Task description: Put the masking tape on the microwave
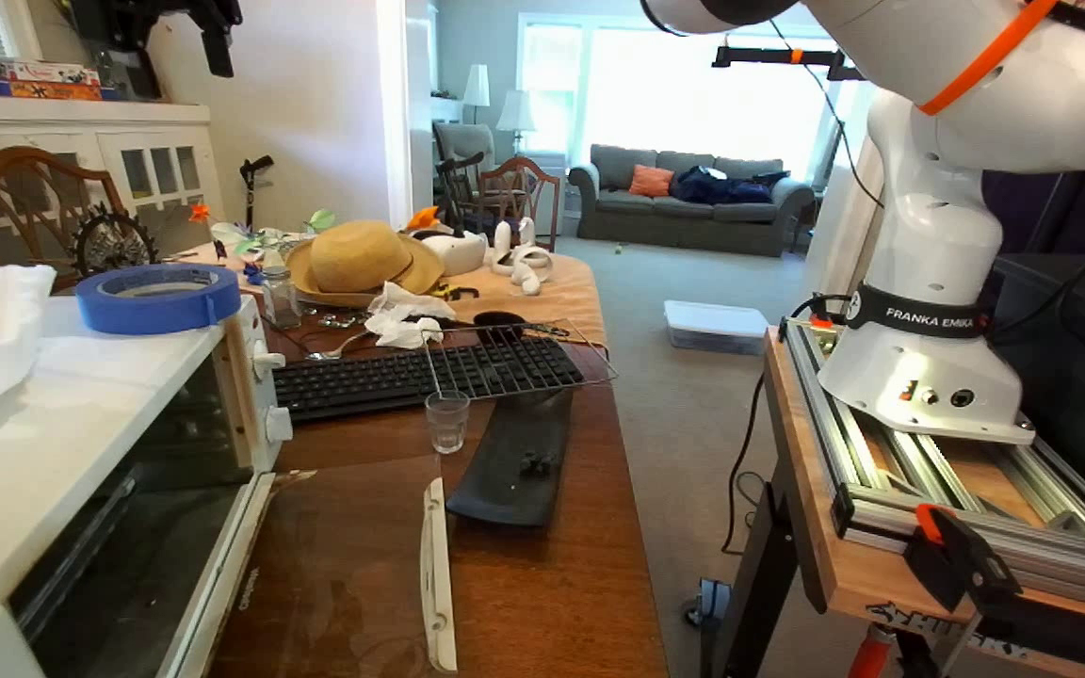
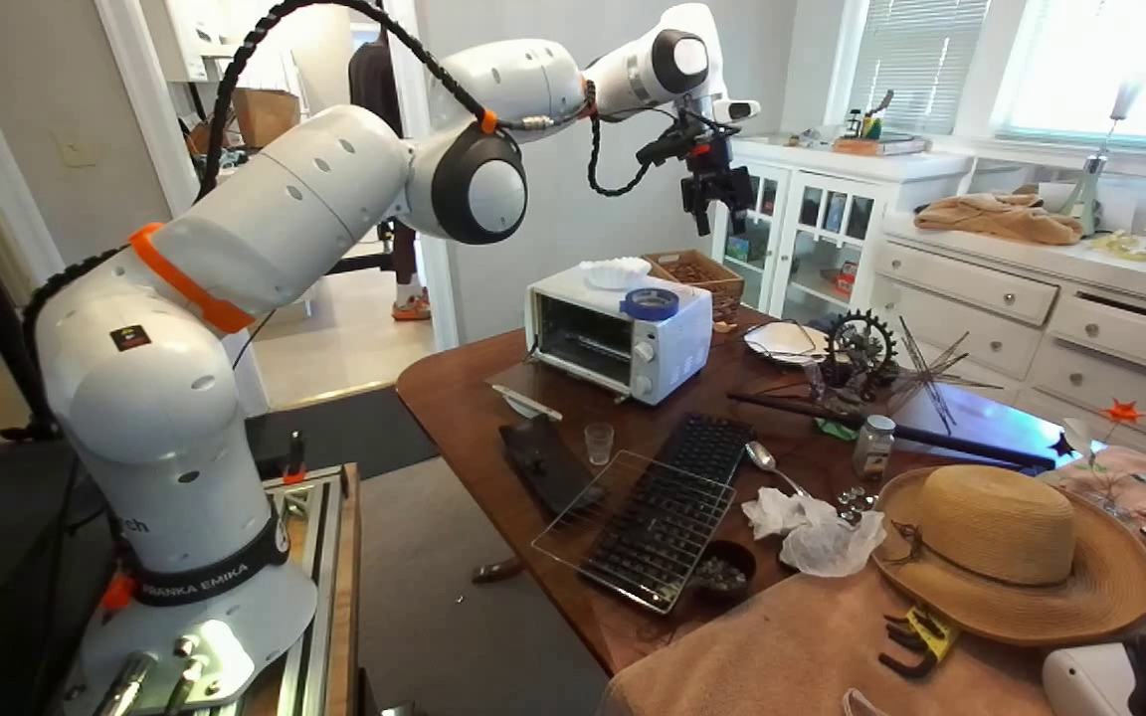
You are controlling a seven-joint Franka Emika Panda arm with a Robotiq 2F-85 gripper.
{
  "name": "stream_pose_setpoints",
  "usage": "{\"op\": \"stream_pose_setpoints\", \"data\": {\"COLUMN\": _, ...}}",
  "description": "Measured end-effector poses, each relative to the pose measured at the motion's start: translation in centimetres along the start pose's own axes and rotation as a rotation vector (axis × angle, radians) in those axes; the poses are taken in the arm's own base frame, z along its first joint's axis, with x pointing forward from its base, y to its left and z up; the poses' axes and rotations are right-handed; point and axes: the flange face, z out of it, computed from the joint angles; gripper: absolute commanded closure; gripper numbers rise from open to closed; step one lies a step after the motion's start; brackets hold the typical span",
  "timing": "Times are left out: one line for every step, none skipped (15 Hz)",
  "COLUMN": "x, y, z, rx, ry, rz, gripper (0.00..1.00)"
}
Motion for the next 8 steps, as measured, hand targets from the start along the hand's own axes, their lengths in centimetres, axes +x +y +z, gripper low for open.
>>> {"op": "stream_pose_setpoints", "data": {"x": 0.1, "y": 0.9, "z": 0.0, "rx": -0.005, "ry": -0.005, "rz": 0.053, "gripper": 0.0}}
{"op": "stream_pose_setpoints", "data": {"x": 0.2, "y": 1.9, "z": 0.1, "rx": -0.009, "ry": -0.017, "rz": 0.107, "gripper": 0.0}}
{"op": "stream_pose_setpoints", "data": {"x": 0.2, "y": 2.7, "z": 0.2, "rx": -0.011, "ry": -0.031, "rz": 0.159, "gripper": 0.0}}
{"op": "stream_pose_setpoints", "data": {"x": 0.2, "y": 3.4, "z": 0.5, "rx": -0.013, "ry": -0.047, "rz": 0.21, "gripper": 0.0}}
{"op": "stream_pose_setpoints", "data": {"x": 0.1, "y": 3.9, "z": 0.8, "rx": -0.014, "ry": -0.066, "rz": 0.26, "gripper": 0.0}}
{"op": "stream_pose_setpoints", "data": {"x": 0.0, "y": 4.3, "z": 1.2, "rx": -0.009, "ry": -0.088, "rz": 0.308, "gripper": 0.0}}
{"op": "stream_pose_setpoints", "data": {"x": -0.1, "y": 4.5, "z": 1.6, "rx": -0.002, "ry": -0.109, "rz": 0.355, "gripper": 0.0}}
{"op": "stream_pose_setpoints", "data": {"x": -0.1, "y": 4.6, "z": 2.0, "rx": 0.009, "ry": -0.132, "rz": 0.399, "gripper": 0.0}}
